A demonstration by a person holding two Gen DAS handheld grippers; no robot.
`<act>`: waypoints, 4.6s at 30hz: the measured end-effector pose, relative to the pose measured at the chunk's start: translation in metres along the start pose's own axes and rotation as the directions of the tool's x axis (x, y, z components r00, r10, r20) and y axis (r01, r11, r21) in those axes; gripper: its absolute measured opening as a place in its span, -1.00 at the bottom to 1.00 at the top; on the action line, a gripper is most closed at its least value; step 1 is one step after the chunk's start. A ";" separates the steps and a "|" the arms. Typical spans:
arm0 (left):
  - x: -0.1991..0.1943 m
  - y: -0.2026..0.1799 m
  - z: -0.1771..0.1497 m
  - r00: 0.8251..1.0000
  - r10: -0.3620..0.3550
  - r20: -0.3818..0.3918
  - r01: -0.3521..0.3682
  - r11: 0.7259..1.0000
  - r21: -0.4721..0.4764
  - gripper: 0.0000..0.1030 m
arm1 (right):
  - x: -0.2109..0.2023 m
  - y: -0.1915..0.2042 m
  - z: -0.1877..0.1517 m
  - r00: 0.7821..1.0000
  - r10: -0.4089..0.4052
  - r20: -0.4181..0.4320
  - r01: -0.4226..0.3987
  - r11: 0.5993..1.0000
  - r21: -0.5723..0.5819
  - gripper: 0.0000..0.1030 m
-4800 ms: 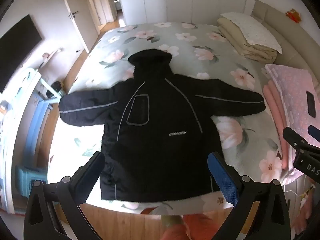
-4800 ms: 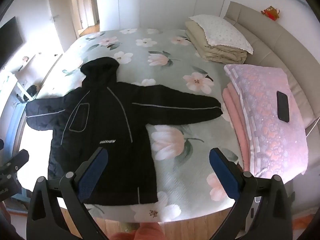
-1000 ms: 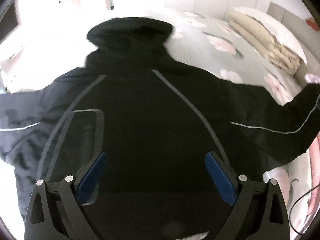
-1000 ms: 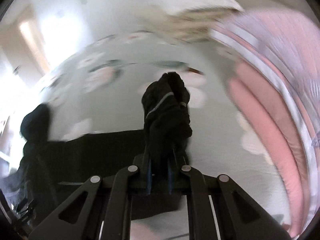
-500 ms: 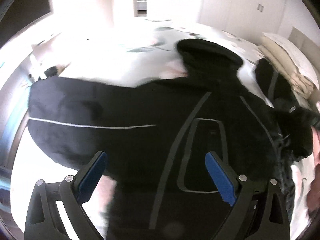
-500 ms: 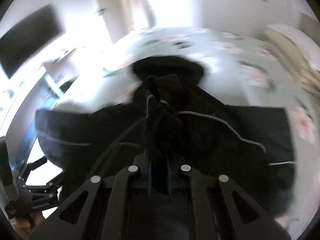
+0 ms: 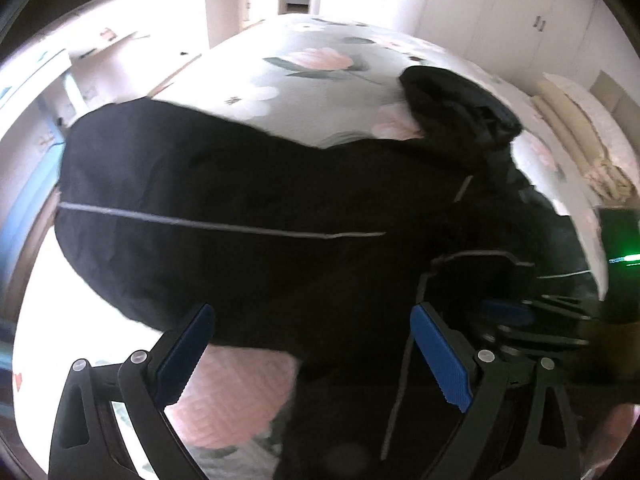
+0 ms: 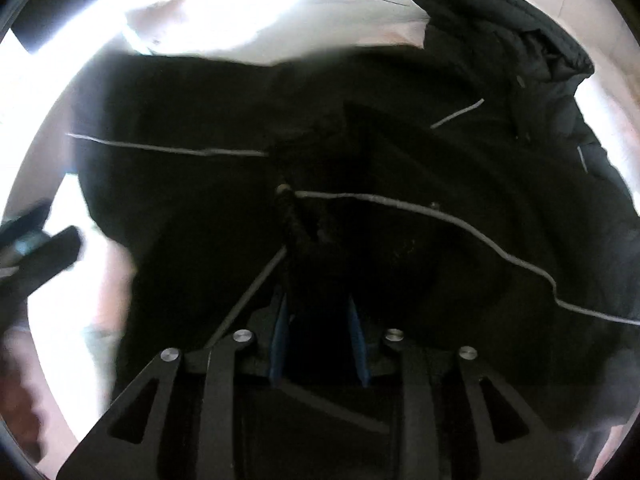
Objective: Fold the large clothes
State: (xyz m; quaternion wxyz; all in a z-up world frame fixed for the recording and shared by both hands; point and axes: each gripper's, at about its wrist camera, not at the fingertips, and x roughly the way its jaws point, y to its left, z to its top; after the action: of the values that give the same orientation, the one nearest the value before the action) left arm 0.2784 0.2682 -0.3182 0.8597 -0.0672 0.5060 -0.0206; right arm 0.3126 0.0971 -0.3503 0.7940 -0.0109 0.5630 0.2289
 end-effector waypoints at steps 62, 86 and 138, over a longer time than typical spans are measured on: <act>0.088 -0.060 0.046 0.911 -0.379 -0.163 0.391 0.920 0.042 -0.09 | 0.024 -0.203 -0.002 0.964 -0.252 -0.085 0.265 0.927 0.266 0.02; 0.056 0.371 0.040 0.996 0.077 0.054 -0.013 0.689 -0.724 0.11 | 0.016 -0.147 -0.027 0.947 -0.293 -0.128 0.311 0.937 0.158 0.18; -0.109 0.056 -0.010 0.953 0.215 0.212 -0.113 0.906 -0.408 0.24 | -0.054 -0.214 -0.092 0.987 -0.153 -0.053 0.161 0.951 0.264 0.16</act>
State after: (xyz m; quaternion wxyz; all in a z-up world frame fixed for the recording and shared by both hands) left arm 0.2149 0.3342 -0.2365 0.8848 -0.1962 0.3902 0.1623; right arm 0.2973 -0.1391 -0.3870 0.7949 0.0480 0.5986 0.0868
